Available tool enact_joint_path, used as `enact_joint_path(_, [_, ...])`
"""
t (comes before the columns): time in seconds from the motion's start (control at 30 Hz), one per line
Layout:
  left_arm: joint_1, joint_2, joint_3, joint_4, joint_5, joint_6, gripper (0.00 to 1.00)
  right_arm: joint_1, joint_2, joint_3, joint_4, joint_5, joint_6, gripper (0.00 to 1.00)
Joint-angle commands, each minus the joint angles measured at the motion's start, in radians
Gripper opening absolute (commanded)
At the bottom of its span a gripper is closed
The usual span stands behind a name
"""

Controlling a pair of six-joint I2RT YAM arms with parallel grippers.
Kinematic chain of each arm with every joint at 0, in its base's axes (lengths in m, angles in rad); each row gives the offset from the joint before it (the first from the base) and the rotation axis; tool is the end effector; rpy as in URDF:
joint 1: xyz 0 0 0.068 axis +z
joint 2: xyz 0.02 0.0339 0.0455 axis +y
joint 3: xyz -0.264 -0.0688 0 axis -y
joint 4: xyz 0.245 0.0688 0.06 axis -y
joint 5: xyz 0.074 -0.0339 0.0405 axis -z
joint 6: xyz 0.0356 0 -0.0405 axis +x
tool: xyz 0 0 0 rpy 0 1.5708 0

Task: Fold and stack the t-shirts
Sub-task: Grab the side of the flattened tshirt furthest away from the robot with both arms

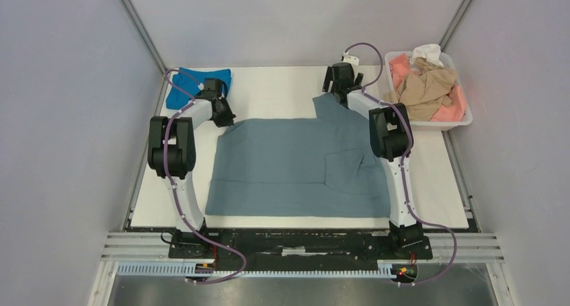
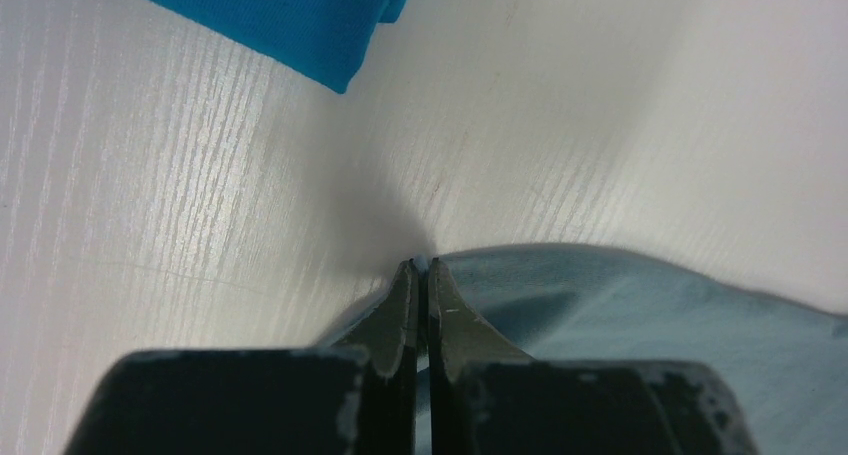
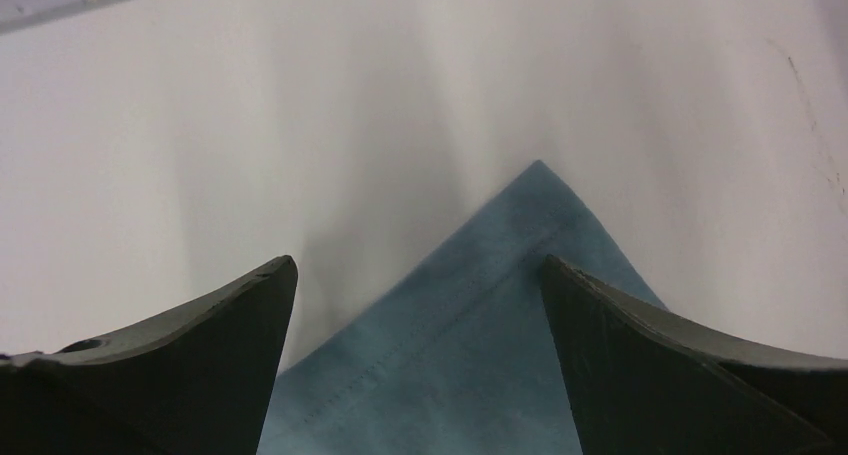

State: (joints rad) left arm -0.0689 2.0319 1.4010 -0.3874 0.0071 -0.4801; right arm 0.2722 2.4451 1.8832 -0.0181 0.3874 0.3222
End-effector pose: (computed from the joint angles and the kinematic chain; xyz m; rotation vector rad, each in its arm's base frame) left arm 0.4272 -0.0297 0.1606 -0.5290 2.5495 -0.2090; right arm 0.5346 0.1353 0.1445 0.2739 2.0857 -0.0613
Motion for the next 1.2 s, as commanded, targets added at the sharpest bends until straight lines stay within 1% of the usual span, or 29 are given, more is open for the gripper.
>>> enact_joint_path(0.0, [0.003,-0.06,-0.008,0.015,0.017,-0.009,0.02,-0.005,0.007,0.019,0.02,-0.054,0.031,0.92])
enact_joint_path(0.07, [0.003,-0.065,-0.011,0.014,0.018,-0.012,0.02,-0.006,-0.014,-0.024,-0.018,-0.039,0.029,0.85])
enact_joint_path(0.13, [0.002,-0.076,-0.02,0.015,0.004,-0.019,0.02,-0.006,-0.058,-0.111,0.009,-0.04,0.042,0.78])
enact_joint_path(0.2, [0.003,-0.083,-0.023,0.01,-0.004,-0.022,0.02,-0.005,-0.1,-0.185,0.047,-0.033,0.044,0.7])
enact_joint_path(0.27, [0.003,-0.093,-0.029,0.01,-0.003,-0.024,0.02,-0.005,-0.139,-0.237,0.059,-0.016,0.045,0.56])
enact_joint_path(0.37, [0.003,-0.104,-0.032,0.011,0.002,-0.025,0.02,-0.004,-0.197,-0.309,0.095,-0.001,0.041,0.39])
enact_joint_path(0.43, [0.002,-0.115,-0.037,0.012,0.005,-0.025,0.02,-0.004,-0.229,-0.333,0.117,0.009,0.028,0.24])
enact_joint_path(0.53, [0.002,-0.132,-0.048,0.016,0.009,-0.027,0.02,-0.004,-0.268,-0.355,0.141,0.023,0.01,0.11])
enact_joint_path(0.6, [0.003,-0.14,-0.052,0.019,0.022,-0.028,0.02,-0.003,-0.3,-0.373,0.173,0.007,-0.017,0.04])
enact_joint_path(0.67, [0.003,-0.154,-0.057,0.021,0.035,-0.028,0.02,-0.001,-0.35,-0.386,0.174,-0.007,-0.045,0.01])
enact_joint_path(0.73, [0.001,-0.173,-0.068,0.019,0.035,-0.031,0.02,0.008,-0.415,-0.434,0.188,-0.01,-0.07,0.0])
enact_joint_path(0.8, [0.001,-0.193,-0.088,0.023,0.033,-0.043,0.02,0.019,-0.496,-0.535,0.227,-0.011,-0.087,0.0])
enact_joint_path(0.93, [-0.002,-0.251,-0.159,0.047,0.037,-0.078,0.02,0.041,-0.665,-0.726,0.29,-0.031,-0.071,0.0])
enact_joint_path(1.07, [-0.002,-0.351,-0.273,0.086,0.028,-0.111,0.02,0.079,-0.861,-0.907,0.3,0.039,-0.07,0.0])
enact_joint_path(1.17, [-0.003,-0.44,-0.364,0.117,0.02,-0.141,0.02,0.102,-0.995,-1.027,0.291,0.059,-0.067,0.0])
